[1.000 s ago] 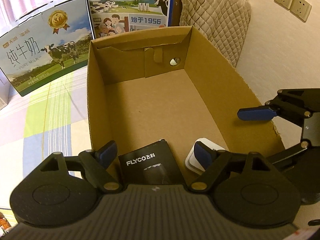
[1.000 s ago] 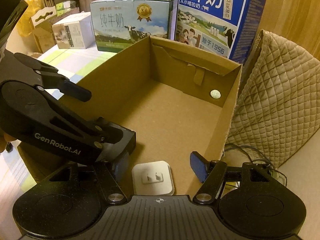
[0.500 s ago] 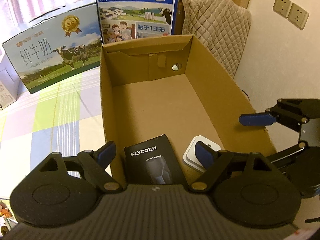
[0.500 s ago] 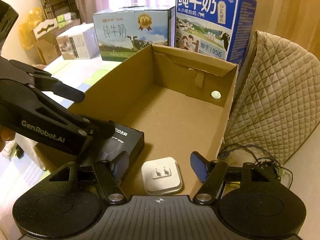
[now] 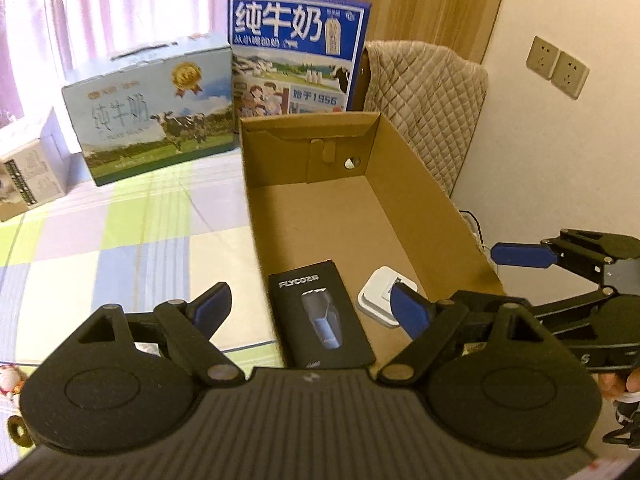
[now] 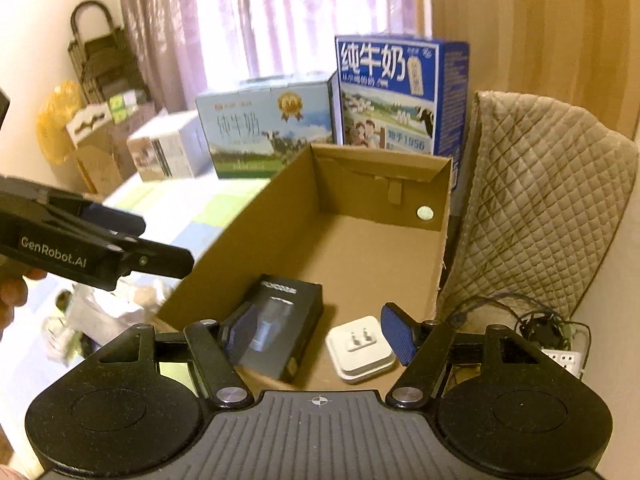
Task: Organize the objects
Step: 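Withdraw both tools from the cardboard box back over the table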
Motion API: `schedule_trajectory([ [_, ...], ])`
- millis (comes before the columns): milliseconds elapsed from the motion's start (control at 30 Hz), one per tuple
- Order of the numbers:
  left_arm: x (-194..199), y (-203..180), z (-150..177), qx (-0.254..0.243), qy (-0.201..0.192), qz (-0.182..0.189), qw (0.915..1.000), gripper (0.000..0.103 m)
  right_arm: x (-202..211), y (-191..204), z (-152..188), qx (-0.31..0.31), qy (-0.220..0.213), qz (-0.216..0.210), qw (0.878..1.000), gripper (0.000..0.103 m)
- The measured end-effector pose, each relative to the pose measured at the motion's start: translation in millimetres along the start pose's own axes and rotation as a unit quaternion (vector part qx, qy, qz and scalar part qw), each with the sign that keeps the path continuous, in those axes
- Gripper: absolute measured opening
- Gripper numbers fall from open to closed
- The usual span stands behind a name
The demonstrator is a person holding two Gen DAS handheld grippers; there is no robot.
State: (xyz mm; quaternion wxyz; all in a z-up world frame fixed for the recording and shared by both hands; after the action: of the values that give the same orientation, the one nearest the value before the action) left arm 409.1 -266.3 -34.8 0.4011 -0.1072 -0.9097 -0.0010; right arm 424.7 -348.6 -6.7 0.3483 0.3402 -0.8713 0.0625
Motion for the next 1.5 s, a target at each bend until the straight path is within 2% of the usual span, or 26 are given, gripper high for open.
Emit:
schedule_trajectory([
  [233,42,18,19,0.002,-0.019,0.007,0.9998,0.085,28,31,11,-0.037,-0.028,0.004,0.999,0.067],
  [567,84,70,61,0.014,-0.018,0.005,0.9997,0.086,39,85,36,-0.087,-0.028,0.015,0.996,0.071],
  [867,109,129,100,0.036,-0.005,-0.018,0.9992,0.086,23,135,58,-0.091,-0.003,0.015,0.996,0.072],
  [1233,131,205,152,0.063,0.01,-0.065,0.9958,0.086,-6,201,72,-0.07,0.027,-0.01,0.997,0.072],
  [1500,141,245,185,0.09,0.024,-0.088,0.9918,0.087,-30,235,82,-0.058,0.043,-0.025,0.997,0.072],
])
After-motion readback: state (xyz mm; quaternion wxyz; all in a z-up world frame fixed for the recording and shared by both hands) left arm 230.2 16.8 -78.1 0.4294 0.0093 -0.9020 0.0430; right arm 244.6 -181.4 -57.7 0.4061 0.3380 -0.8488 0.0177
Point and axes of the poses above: each gripper's, at about its wrist camera, not at the fingertips, and x roughly against the way its jaws point, y to its left, z to its underside, the point moved 10 cm from there along -x, roughly the way its jaws point, and after that the axes turned 1 degree about -x, right-handed, at the moved point
